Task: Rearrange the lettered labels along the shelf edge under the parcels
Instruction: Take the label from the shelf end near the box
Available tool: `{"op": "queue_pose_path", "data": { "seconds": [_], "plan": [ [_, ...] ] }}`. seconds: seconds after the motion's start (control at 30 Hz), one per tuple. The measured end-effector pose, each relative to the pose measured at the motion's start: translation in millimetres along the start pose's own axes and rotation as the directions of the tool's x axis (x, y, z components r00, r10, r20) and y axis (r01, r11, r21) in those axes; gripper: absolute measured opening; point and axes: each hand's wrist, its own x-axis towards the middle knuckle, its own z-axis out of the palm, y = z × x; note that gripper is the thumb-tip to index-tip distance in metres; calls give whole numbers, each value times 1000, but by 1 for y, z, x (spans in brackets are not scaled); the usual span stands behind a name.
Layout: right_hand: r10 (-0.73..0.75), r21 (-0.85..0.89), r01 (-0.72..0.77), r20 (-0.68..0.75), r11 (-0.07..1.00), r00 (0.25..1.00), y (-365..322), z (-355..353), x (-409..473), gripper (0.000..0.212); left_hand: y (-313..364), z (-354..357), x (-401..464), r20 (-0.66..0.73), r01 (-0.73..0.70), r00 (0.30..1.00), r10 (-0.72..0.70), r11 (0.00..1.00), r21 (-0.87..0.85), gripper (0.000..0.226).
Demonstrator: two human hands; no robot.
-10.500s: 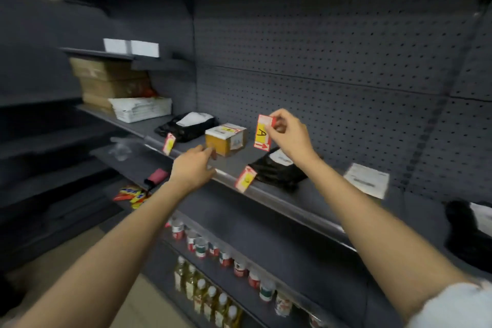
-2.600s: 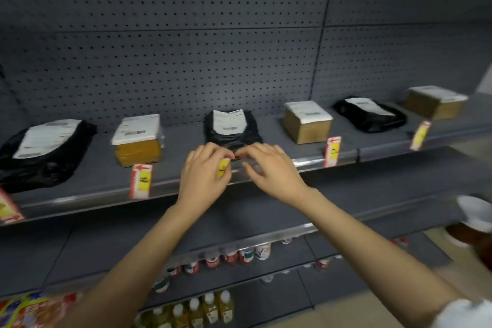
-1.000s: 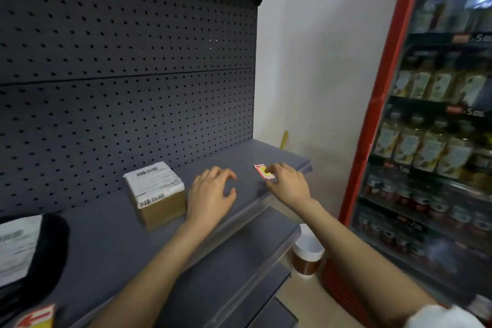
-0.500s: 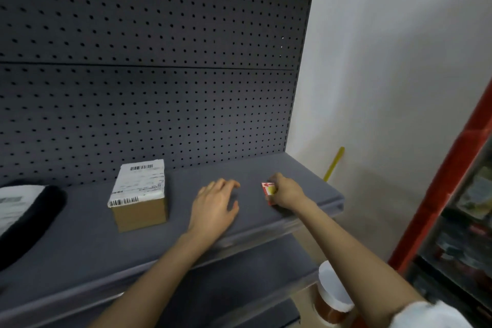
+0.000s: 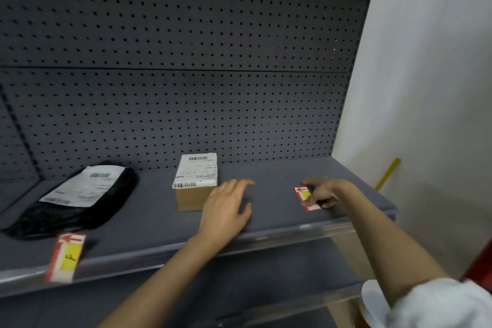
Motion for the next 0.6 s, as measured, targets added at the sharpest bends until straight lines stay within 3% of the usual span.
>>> {"op": "queue_pose_path", "data": {
  "seconds": [0.17, 0.3, 0.37, 0.43, 0.53, 0.6],
  "plan": [
    [57, 5, -57, -46, 998, 997, -7, 8, -6, 65, -15, -23, -6, -13, 6, 1000, -7, 997, -71, 37],
    [72, 123, -37, -287, 992, 955, -22, 28, -13, 54, -30, -45, -16, -36, -55, 998, 52, 995, -84, 37],
    [-25, 204, 143, -492, 968, 870, -46, 38, -26, 44, -43, -63, -23, -65, -61, 996, 56, 996, -65, 35],
    [-131, 295, 386, -622, 874, 772, -85, 50, -50, 41, -64, -82, -31, -78, -52, 996, 48, 998, -43, 33],
    [-330, 343, 646, -644, 682, 690, -161, 73, -95, 33, -111, -117, -48, -114, 3, 993, -3, 1000, -5, 29],
    [-449, 300, 717, -614, 629, 650, -206, 98, -118, 24, -145, -144, -67, -162, 71, 984, -71, 997, -11, 21]
  ]
}}
